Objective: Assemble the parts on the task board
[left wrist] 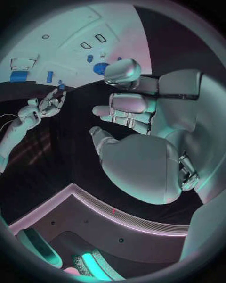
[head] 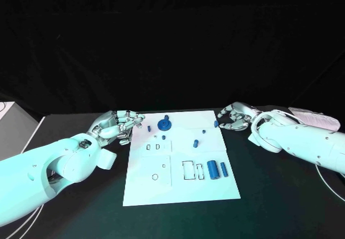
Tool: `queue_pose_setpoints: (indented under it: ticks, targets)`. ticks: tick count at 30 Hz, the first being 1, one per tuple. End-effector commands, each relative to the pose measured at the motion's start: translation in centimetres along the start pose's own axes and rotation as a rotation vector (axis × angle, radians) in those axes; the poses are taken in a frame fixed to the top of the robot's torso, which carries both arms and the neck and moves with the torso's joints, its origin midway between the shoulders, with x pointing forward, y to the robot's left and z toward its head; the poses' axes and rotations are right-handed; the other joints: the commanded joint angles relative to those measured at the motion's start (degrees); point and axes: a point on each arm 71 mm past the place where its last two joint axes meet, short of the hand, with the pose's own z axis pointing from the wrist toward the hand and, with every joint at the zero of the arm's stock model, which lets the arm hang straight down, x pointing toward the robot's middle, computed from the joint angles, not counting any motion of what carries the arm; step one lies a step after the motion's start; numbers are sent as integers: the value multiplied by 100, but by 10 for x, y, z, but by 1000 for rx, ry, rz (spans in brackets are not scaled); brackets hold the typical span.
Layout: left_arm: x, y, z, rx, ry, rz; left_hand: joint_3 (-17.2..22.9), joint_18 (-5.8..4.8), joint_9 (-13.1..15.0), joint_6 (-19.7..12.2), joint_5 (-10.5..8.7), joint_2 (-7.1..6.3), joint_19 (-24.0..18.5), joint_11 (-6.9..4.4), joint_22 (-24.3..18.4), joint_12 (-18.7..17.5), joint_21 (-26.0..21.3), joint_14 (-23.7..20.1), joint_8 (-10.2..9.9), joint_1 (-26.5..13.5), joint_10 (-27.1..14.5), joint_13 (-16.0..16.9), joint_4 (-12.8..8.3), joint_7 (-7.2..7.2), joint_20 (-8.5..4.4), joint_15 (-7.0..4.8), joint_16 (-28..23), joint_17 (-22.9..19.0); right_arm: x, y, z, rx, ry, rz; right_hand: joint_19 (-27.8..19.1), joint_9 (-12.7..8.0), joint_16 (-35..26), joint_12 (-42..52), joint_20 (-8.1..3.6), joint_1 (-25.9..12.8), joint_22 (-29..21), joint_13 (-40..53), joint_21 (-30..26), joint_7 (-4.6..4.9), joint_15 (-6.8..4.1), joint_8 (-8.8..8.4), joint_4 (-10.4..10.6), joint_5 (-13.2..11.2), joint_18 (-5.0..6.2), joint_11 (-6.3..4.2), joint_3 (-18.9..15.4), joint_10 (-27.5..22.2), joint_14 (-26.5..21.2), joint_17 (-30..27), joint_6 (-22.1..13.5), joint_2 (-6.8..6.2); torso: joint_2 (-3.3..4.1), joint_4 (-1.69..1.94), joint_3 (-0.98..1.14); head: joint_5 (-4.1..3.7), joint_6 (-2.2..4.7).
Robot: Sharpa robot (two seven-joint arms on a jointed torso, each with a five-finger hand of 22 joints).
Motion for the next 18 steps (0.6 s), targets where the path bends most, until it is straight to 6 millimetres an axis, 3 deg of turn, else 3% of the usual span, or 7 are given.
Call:
queue_pose_setpoints:
  ticks: [1,18]
  targets:
    - [2,-1,0,10,16,-8,6,57,9,-28,-6,-10,45,1,-5,-37,18,40,33,27,5,-7,-22,9,-5,-7,24,-7,3,2,1,-6,28,-21,352,3,-2,12,6,-1,1256,1509,37,-4,-2,-24,-9,25,-30,22,-4,618,602,1445,11,-9,-5,2,1,28,-24]
    - [1,0,0,5,11,-5,11,58,9,-27,-6,-2,43,3,-12,-40,16,43,35,25,8,-13,-21,13,-6,-6,25,-7,6,6,3,-7,39,-23,383,55,8,12,-12,-30,1287,1509,73,-23,-24,82,-5,47,-41,6,73,618,608,1470,261,89,-14,-1,2,50,-51]
